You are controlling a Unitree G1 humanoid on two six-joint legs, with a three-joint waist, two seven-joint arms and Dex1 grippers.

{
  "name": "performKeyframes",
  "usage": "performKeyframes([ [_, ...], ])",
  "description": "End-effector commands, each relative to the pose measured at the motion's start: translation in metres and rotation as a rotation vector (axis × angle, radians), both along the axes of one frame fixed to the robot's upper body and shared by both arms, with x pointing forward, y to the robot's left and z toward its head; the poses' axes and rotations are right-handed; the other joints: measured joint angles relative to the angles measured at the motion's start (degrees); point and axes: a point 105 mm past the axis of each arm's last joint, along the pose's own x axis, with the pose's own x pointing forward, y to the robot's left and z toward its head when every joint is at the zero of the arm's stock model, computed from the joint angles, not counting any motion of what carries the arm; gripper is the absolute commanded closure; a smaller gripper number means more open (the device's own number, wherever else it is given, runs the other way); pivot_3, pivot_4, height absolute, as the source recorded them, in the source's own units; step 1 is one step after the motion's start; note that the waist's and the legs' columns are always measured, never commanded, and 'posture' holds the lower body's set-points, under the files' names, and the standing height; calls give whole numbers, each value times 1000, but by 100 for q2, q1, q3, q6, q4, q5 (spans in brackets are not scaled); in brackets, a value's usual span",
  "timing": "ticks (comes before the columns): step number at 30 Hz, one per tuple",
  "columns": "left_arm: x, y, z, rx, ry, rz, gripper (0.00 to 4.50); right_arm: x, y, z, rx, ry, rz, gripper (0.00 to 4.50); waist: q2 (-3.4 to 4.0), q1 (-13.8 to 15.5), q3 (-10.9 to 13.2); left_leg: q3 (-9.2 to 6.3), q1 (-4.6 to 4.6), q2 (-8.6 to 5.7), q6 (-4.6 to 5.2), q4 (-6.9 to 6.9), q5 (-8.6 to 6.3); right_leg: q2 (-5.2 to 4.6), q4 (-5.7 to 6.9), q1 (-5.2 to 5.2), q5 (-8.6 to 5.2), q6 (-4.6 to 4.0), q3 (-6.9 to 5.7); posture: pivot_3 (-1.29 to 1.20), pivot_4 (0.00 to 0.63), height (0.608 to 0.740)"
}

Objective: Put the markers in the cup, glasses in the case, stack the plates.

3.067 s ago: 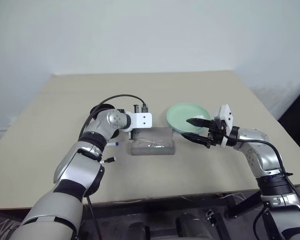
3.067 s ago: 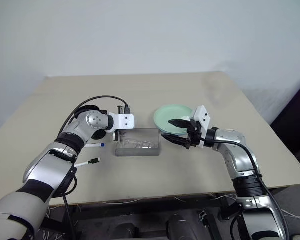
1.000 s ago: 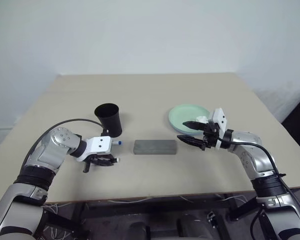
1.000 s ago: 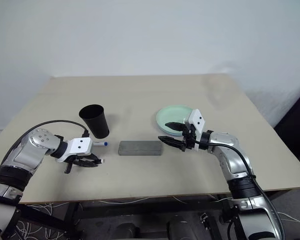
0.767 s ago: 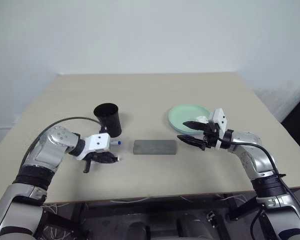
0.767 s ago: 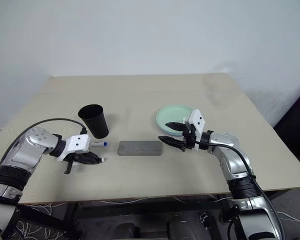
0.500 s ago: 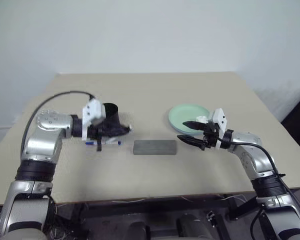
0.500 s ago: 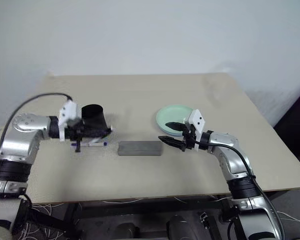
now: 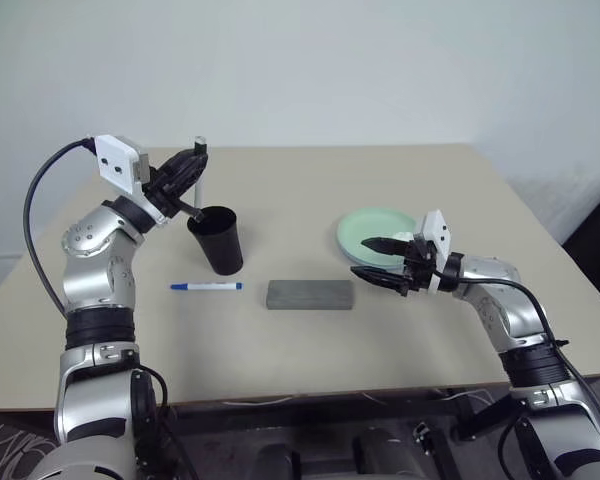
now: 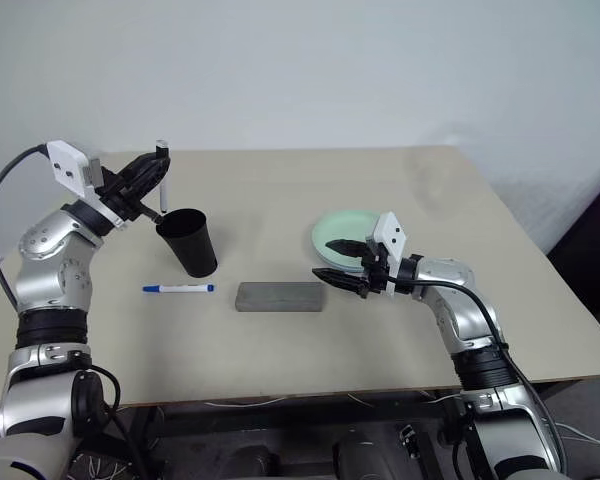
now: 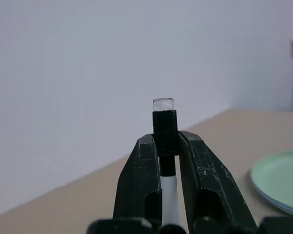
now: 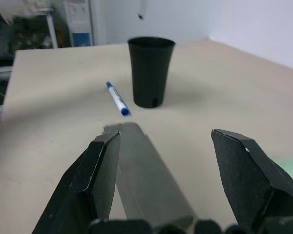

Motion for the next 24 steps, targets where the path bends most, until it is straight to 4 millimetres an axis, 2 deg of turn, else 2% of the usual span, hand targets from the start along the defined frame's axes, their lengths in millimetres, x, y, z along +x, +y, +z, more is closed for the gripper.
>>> performKeyframes([
  [1,3,-2,13,-19,-72,6,4386,-2,4,17,24,-52,35,1274,-1,0,-1,0,-1,0,0,0,0,0,-3,1,0,0,-1,0,0,740],
  [15,15,-4,-18,-49,0,12,4386,-1,3,18,31,-61,16,1274,-1,-3,0,1,-1,-1,0,-4,0,0,-5,0,0,0,-1,0,0,740],
  [16,15,-4,-19,-54,3,10,3636,-1,3,19,32,-62,15,1274,-2,-4,0,1,-1,-1,0,-4,0,1,-5,0,0,0,-1,0,0,740],
  [24,17,-6,-18,-41,-12,12,901,-1,2,19,31,-64,8,1274,-2,-4,0,0,-2,-1,0,-4,0,1,-5,0,0,0,-1,0,0,740],
])
